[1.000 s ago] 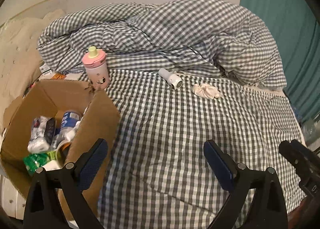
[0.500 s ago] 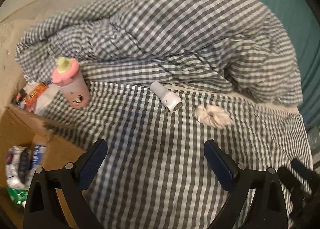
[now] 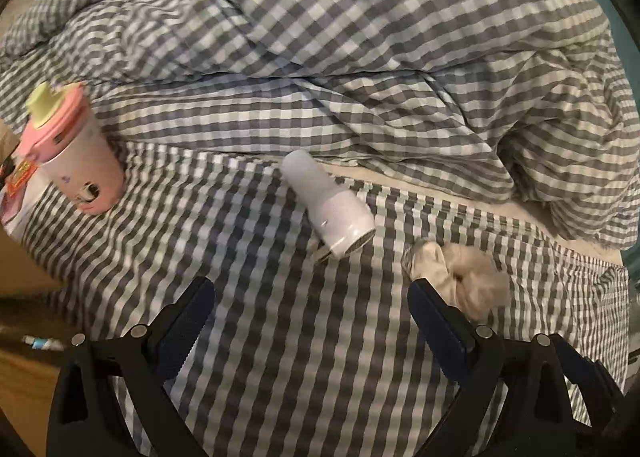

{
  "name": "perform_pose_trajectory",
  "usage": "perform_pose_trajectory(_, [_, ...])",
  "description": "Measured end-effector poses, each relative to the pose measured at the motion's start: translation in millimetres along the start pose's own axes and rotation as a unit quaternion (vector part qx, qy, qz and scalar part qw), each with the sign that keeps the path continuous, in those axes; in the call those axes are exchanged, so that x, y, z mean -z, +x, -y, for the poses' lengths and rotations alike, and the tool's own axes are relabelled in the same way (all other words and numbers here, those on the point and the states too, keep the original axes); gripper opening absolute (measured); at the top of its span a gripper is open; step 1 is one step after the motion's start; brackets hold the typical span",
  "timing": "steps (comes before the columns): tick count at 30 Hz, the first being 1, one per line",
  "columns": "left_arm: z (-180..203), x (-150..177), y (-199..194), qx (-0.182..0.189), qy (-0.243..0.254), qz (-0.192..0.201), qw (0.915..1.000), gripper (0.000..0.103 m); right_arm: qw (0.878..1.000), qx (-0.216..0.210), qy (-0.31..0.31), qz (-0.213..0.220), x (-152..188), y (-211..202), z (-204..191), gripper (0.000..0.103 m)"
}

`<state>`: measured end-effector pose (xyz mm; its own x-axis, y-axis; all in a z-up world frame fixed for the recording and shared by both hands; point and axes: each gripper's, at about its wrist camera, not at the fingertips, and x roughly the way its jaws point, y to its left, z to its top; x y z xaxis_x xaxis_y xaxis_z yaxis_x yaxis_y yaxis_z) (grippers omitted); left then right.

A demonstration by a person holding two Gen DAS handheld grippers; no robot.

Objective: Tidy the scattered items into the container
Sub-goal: 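Grasp the cream scrunchie with the right tool while the left tool grasps the white plug adapter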

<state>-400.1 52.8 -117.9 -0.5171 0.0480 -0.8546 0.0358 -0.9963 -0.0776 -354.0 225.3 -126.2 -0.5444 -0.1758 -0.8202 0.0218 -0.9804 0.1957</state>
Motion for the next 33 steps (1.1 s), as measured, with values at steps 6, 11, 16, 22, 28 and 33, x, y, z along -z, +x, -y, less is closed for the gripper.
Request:
perform_pose_trajectory(6, [10.2, -16.3, 33.4, -0.011, 0.02, 0.004, 0.9997, 0.1, 1.0, 0.021, -0.008, -0.015, -15.7, 37.0, 5.8, 0.073])
perform_pose_trajectory(11, [14.0, -17.6, 86.5, -0.015, 0.018, -0.047, 0.9986, 0.1, 0.999, 0.031, -0.008, -0.026, -21.4, 70.1, 8.3, 0.073])
perform_pose_trajectory(16, [12.4, -15.3, 104.6, -0.031, -0.003, -0.025, 0.9992, 0.103, 0.997, 0.065, -0.043, -0.017, -15.3, 85.8, -0.7, 0.073])
perform_pose_trajectory(22, [13.2, -20.2, 100.3, -0.031, 0.013, -0.041, 0.9986, 0.085, 0.993, 0.089, -0.075, -0.007, -14.0, 80.4, -8.0, 0.02])
perform_pose_trajectory(28, [18.6, -15.4, 76.5, -0.02, 0.048, -0.058, 0.9969, 0.048, 0.994, 0.085, -0.072, 0.0, -11.6, 47.2, 1.4, 0.01])
perform_pose_trajectory(33, [11.8, 4.6, 55.9, -0.014, 0.048, -0.052, 0.9974, 0.048, 0.995, 0.077, -0.056, 0.004, -3.7, 9.7, 15.5, 0.01])
